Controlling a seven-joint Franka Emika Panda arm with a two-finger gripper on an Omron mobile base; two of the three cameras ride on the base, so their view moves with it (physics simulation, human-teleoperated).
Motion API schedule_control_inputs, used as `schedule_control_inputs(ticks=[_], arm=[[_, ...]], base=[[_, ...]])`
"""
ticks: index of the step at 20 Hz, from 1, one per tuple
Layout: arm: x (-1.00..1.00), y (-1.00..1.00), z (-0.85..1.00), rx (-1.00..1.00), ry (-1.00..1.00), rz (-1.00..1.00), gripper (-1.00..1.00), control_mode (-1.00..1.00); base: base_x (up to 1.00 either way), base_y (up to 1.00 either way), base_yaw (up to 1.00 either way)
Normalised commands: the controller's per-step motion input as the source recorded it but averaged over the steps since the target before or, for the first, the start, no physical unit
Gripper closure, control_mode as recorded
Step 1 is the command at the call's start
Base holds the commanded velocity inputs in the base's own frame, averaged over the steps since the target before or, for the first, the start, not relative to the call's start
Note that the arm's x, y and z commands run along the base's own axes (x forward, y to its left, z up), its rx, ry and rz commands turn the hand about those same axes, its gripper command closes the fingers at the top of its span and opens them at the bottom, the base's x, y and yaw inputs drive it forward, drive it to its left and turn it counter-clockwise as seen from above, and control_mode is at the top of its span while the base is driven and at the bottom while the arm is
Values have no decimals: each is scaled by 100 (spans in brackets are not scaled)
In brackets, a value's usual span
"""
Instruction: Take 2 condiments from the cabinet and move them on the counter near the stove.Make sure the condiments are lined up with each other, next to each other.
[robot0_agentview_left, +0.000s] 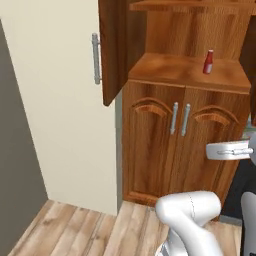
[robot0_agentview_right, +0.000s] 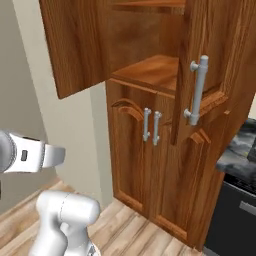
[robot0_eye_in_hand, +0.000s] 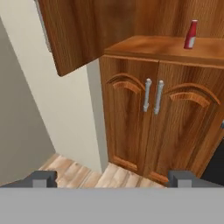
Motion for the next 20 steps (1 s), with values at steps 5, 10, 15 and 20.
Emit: schedule_control_inputs(ticks=[5, 10, 15, 20], arm=[[0, 0, 0, 0, 0, 0, -100, 100], [0, 0, 0, 0, 0, 0, -100, 100], [0, 0, 0, 0, 0, 0, -100, 100], [0, 0, 0, 0, 0, 0, -100, 100]], base=[[51, 0, -56], [84, 12, -40], [78, 21, -32], [39, 50, -22]])
